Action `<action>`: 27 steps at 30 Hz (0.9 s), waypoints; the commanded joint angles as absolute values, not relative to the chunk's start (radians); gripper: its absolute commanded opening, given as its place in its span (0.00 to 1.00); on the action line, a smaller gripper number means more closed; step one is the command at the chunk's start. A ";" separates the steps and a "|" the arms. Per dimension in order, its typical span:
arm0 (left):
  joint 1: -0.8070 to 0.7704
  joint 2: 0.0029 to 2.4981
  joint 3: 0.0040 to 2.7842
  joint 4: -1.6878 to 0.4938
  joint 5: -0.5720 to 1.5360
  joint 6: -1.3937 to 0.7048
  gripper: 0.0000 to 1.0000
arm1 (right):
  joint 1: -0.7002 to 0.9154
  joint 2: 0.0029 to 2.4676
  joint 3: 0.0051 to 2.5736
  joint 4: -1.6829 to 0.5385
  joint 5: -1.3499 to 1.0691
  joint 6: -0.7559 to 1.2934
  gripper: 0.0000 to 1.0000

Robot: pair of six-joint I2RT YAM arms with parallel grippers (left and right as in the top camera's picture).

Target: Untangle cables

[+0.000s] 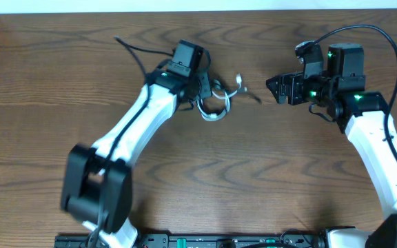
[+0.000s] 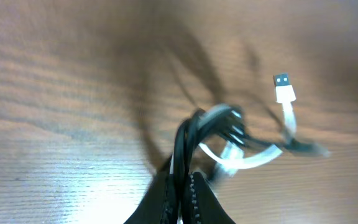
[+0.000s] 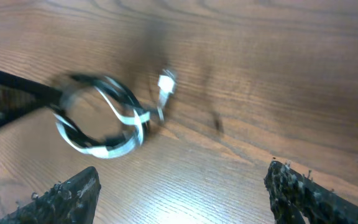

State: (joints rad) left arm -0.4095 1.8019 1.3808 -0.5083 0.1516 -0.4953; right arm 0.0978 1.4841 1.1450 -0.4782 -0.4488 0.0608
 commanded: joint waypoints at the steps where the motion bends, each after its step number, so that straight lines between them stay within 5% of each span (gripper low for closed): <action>1: -0.410 1.700 1.392 -0.492 0.167 -0.478 0.08 | 0.115 1.524 1.163 -0.463 -0.482 0.093 0.82; 27: -0.409 1.676 1.392 -0.390 0.438 -0.521 0.08 | 0.220 1.759 1.163 -0.192 -0.655 0.271 0.78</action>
